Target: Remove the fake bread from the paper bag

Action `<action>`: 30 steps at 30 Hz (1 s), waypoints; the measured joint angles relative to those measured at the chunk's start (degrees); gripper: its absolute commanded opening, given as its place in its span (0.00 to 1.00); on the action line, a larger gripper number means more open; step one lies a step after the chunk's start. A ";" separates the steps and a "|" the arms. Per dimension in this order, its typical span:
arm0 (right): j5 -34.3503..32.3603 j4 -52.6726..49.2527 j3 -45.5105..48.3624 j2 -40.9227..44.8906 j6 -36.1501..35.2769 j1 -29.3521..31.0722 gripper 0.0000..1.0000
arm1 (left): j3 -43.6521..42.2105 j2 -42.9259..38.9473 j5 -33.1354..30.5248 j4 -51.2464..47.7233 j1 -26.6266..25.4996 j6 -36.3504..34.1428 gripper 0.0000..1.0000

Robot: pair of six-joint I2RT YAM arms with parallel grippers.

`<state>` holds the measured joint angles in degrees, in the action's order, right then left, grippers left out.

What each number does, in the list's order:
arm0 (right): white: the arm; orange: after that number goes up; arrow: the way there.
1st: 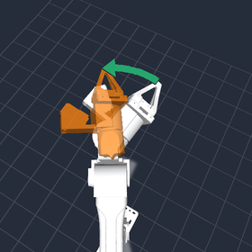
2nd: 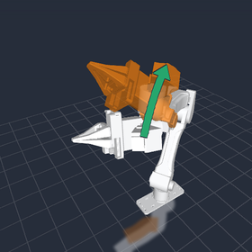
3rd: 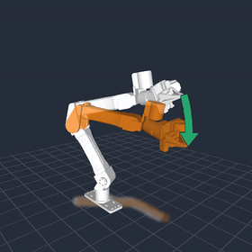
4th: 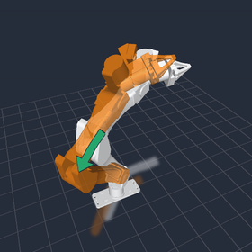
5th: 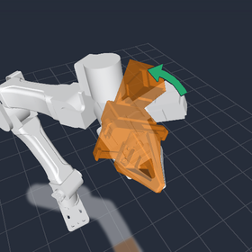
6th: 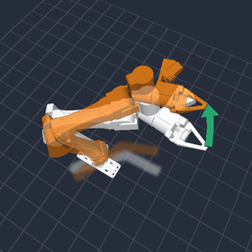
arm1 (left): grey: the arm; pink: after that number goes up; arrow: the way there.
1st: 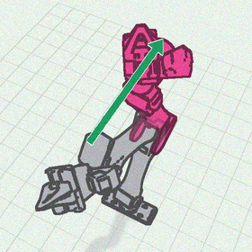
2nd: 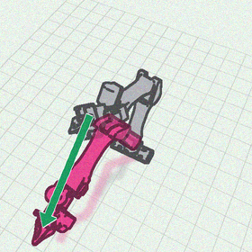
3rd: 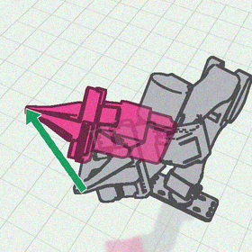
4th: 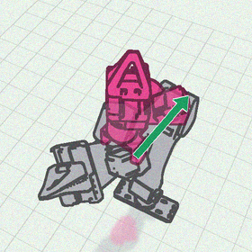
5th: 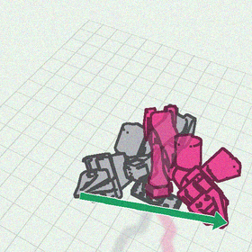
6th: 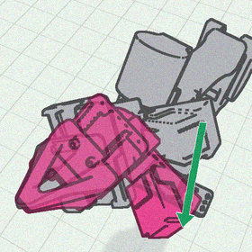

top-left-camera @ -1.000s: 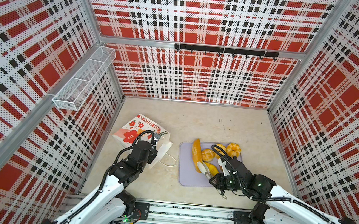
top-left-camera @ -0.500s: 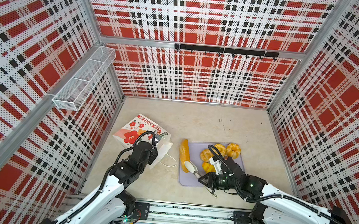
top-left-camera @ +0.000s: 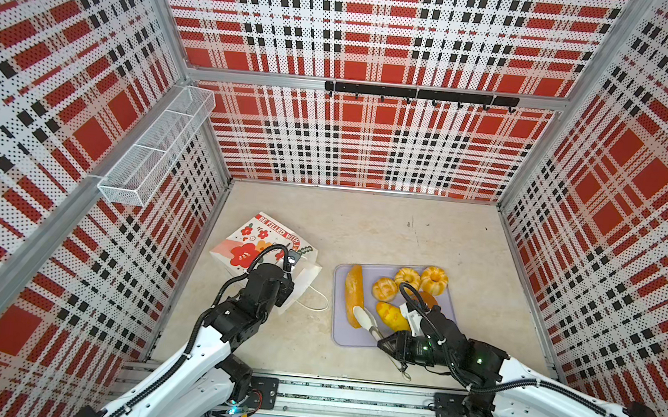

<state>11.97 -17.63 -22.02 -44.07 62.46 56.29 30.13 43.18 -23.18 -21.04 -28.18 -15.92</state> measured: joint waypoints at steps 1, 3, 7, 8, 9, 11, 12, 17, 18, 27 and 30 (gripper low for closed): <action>-0.74 -1.68 -0.02 1.01 -0.09 0.00 0.38 | 0.00 0.02 0.00 0.00 0.00 0.00 0.00; -1.14 -4.04 -0.04 2.14 -0.42 0.00 0.41 | 0.00 0.11 0.00 0.00 0.00 0.00 0.00; -1.66 -7.28 -0.15 2.47 -1.05 0.00 0.44 | 0.00 0.31 0.00 0.00 -0.09 0.00 0.00; -1.77 -8.09 -0.44 2.40 -1.38 0.00 0.46 | 0.00 0.31 -0.02 0.00 -0.15 -0.02 0.00; -1.86 -8.81 -0.74 2.27 -1.60 -0.02 0.46 | 0.00 0.31 -0.04 0.00 -0.17 -0.02 0.00; -2.14 -10.12 -1.70 1.60 -2.03 0.00 0.47 | 0.00 0.31 -0.20 0.00 -0.26 -0.02 0.00; -2.32 -10.51 -2.19 1.25 -2.21 -0.02 0.47 | 0.00 0.31 -0.24 0.00 -0.31 0.00 0.00; -3.43 -13.05 -4.28 0.70 -3.34 -0.04 0.48 | 0.00 0.31 -0.44 0.00 -0.48 -0.13 0.00; -3.58 -13.51 -4.55 0.63 -3.50 -0.07 0.48 | 0.00 0.33 -0.44 0.00 -0.48 -0.15 0.00; -5.07 -20.37 -8.74 1.22 -5.44 -0.13 0.48 | 0.00 0.33 -0.46 0.00 -0.52 -0.39 0.00; -5.70 -23.76 -12.13 1.62 -6.45 -0.13 0.47 | 0.00 0.33 -0.46 0.00 -0.52 -0.42 0.00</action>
<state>6.26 -41.39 -34.15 -42.46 56.01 56.16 30.13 43.51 -23.64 -21.04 -28.71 -16.34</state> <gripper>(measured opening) 0.478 0.048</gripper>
